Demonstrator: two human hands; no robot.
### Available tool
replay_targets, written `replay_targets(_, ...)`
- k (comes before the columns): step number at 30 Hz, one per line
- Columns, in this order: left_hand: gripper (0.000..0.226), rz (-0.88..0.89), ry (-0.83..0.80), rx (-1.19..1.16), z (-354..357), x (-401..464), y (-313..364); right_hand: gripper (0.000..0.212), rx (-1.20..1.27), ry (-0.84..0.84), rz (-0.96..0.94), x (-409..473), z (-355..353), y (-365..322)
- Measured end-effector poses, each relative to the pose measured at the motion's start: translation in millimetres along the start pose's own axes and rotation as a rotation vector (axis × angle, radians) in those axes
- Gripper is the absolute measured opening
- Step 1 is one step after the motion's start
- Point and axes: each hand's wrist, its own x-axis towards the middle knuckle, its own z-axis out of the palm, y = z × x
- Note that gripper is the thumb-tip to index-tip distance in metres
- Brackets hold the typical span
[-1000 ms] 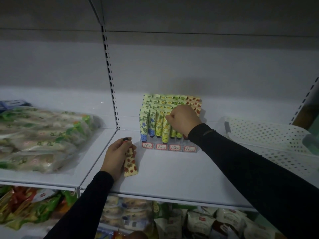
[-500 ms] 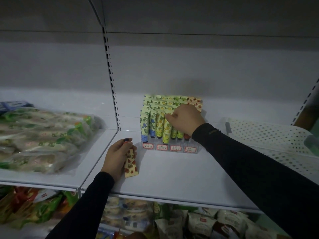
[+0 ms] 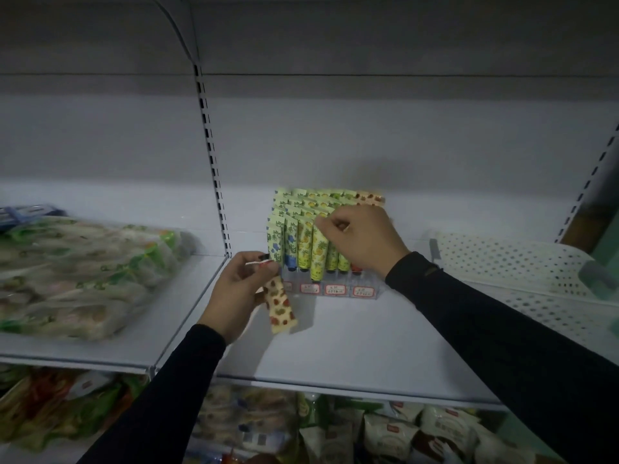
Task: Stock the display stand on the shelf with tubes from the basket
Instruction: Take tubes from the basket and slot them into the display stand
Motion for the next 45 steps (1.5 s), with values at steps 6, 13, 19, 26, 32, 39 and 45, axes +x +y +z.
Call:
replay_targets(6,0.011,0.03,-0.038,-0.262,35,-5,21,0.036,0.177,-0.315,0.098,-27,-4,-1)
replay_targets(13,0.013,-0.005,-0.059,-0.312,62,-9,17,0.022,0.642,-0.314,0.397,-37,-35,13)
replay_targets(19,0.017,0.023,-0.141,0.115,68,-12,2,0.023,0.665,-0.162,0.432,-36,-54,21)
replay_targets(26,0.017,0.176,-0.014,1.019,24,-2,-23,0.022,0.221,-0.083,0.295,-27,-68,45)
replay_targets(32,0.03,0.199,0.125,1.431,-26,15,-45,0.036,-0.066,-0.119,0.274,-16,-77,64)
replay_targets(39,0.047,0.137,0.034,1.436,-32,18,-56,0.034,-0.121,-0.112,0.289,-3,-64,71)
replay_targets(45,0.062,0.14,0.047,1.449,-28,15,-54,0.034,-0.122,-0.078,0.281,2,-54,70)
